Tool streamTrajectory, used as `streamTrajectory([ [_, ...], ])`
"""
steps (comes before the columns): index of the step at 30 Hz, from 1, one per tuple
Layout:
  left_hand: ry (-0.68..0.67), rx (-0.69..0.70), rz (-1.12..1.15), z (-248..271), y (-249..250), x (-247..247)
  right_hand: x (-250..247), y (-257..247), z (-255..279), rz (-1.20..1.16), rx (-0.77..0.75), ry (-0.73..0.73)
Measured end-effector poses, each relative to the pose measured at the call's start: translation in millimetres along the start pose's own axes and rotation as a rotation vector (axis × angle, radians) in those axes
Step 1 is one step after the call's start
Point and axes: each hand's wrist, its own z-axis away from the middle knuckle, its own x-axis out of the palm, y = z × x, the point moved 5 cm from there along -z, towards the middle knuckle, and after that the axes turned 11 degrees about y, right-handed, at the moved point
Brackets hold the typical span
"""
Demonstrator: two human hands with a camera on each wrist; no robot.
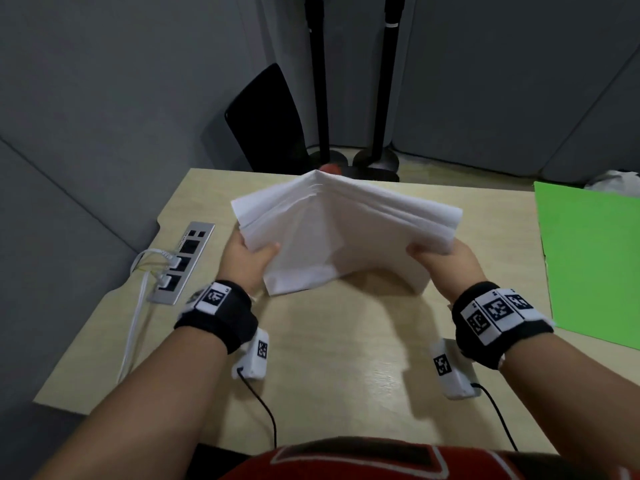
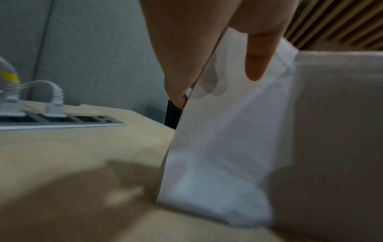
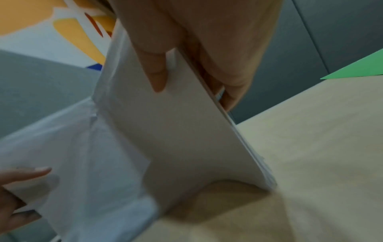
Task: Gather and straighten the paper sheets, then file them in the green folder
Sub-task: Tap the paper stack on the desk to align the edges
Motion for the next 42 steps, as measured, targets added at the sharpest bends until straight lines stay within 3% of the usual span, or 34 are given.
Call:
streamTrajectory([
  [3,0.012,-0.027,-0.088,2,-12,2,0,7,1,0.051,0.042,-0.008],
  [8,0.048,0.081,0.044,-10,9,-10,-15,-6,-1,-0.322,0.012,0.156],
  [10,0.015,0.055,0.057,-13,1,-12,-11,-1,-1,-0.33,0.009,0.128],
  [14,0.013,-0.017,-0.02,-8,-21,-6,3,16,2,-0.131,0.042,0.057],
  [20,0.063,0.047,0.084,-17,-6,-13,-6,1,-1,-0.376,-0.016,0.119],
  [25,-0.067,-0.063,-0.134,-10,-27,-4,3,18,-3,-0.051,0.046,0.03],
  [27,-0.043,-0.054,-0.124,-9,-23,-3,4,12,-1,-0.104,0.024,0.042],
  [31,0.027,-0.059,0.197,-11,-7,-6,-3,0,-1,-0.308,-0.026,0.129],
  [33,0.004,-0.056,0.099,-11,-13,-5,0,4,-2,-0.312,0.002,0.095],
  [37,-0.033,-0.094,-0.22,-12,-42,-4,6,19,-3,-0.073,0.03,0.044],
  [42,0.066,0.053,-0.169,-14,-12,-7,-10,14,-16,-0.084,0.0,0.154],
])
